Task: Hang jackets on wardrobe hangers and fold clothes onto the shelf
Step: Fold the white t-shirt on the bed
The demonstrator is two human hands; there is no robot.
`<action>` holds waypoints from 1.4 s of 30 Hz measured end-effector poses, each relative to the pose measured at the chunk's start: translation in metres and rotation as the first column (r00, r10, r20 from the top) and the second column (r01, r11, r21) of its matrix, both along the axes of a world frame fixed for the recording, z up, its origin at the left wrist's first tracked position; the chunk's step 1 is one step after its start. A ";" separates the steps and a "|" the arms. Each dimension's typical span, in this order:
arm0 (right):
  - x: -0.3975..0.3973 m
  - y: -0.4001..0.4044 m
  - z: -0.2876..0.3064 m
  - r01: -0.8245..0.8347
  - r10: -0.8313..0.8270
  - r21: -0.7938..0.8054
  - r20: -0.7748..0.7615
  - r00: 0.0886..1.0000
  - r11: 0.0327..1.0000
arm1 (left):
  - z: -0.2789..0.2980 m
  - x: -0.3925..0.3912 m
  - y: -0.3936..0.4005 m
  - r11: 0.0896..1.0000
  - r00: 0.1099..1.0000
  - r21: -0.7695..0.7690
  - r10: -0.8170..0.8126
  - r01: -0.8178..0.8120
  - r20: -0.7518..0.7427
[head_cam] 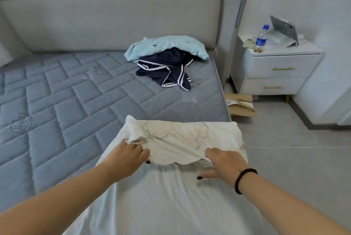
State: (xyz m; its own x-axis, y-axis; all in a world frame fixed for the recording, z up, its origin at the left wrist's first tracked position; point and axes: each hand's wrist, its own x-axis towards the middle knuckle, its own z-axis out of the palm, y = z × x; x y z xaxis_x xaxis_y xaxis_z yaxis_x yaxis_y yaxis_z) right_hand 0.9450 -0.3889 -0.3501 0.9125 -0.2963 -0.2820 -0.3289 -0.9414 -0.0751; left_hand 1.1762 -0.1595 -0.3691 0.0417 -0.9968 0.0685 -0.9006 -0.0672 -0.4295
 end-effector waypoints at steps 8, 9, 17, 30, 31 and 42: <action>-0.081 0.081 0.001 0.104 -0.106 0.176 0.000 0.994 0.979 | -0.011 -0.089 0.098 0.967 0.943 0.011 0.250 -0.254 -0.221; -0.091 0.089 -0.001 0.106 -0.105 0.184 -0.015 0.994 0.977 | -0.012 -0.097 0.110 0.966 0.936 0.023 0.256 -0.258 -0.239; -0.143 0.140 -0.023 0.019 -0.019 0.135 -0.002 1.000 0.991 | -0.015 -0.152 0.167 0.936 0.815 0.097 0.343 -0.339 -0.466; -0.182 0.168 -0.033 0.146 -0.143 0.583 -0.050 0.988 0.799 | 0.006 -0.216 0.185 0.821 0.685 0.330 0.571 -0.467 -0.451; -0.181 0.165 -0.031 0.208 -0.283 0.651 0.010 0.959 0.730 | 0.010 -0.218 0.178 0.801 0.655 0.323 0.598 -0.504 -0.461; -0.182 0.102 -0.043 0.483 -0.965 0.873 -0.175 0.197 -0.060 | 0.034 -0.251 -0.027 0.852 0.374 0.213 0.418 -0.478 -0.828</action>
